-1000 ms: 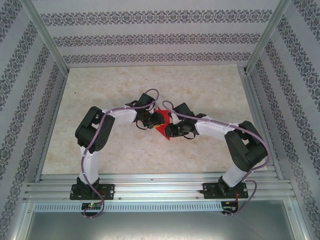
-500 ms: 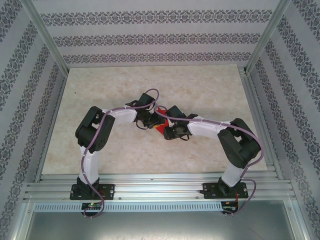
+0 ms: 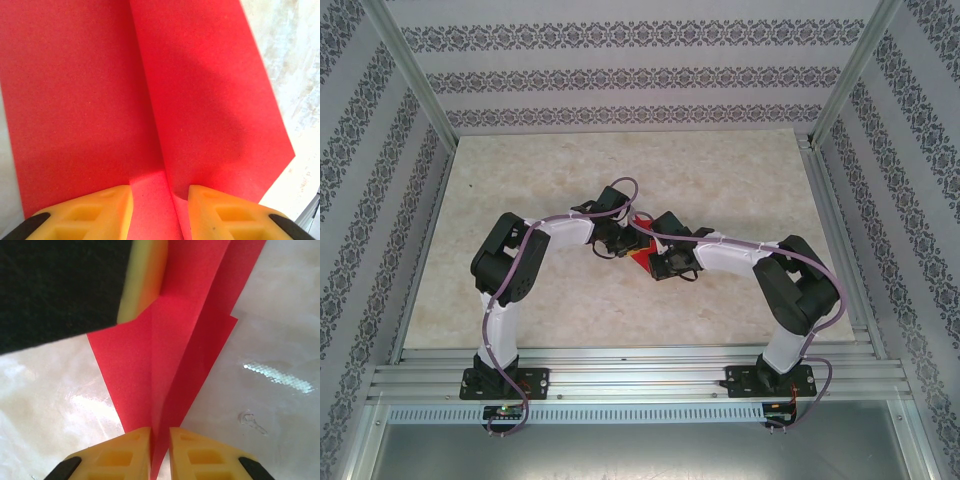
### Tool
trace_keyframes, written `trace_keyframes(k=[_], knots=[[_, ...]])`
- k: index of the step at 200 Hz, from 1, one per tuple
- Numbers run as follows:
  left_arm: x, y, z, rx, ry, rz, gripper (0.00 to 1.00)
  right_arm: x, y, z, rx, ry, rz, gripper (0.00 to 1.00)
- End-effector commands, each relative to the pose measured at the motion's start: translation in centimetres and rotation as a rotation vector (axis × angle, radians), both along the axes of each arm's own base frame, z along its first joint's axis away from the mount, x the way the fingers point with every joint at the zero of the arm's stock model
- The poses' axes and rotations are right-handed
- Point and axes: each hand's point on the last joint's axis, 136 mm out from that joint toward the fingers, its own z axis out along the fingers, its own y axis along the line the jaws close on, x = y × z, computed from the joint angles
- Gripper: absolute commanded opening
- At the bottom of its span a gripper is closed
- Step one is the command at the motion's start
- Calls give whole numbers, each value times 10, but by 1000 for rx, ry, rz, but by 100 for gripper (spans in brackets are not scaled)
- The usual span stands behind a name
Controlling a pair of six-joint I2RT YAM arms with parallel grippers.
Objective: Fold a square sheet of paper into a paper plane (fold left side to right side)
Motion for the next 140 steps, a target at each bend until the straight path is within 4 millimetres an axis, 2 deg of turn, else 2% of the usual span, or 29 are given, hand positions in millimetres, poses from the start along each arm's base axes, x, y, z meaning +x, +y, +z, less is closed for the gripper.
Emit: trace_keyframes(k=[1,45,95,124,140], knots=[[-35,25,-58,177,146,0,38,-1,11,-3,24,9,29,14],[-35,26,-58,182,146,0,38,-5,14,-5,94,41,15,5],[-35,28,-61,191,149,2,38,-7,10,-6,193,78,-16,0],[-36,27,-61,191,148,-1,38,-5,9,-2,265,95,-26,0],[-36,28,-61,192,150,0,38,-4,7,2,271,93,-22,4]])
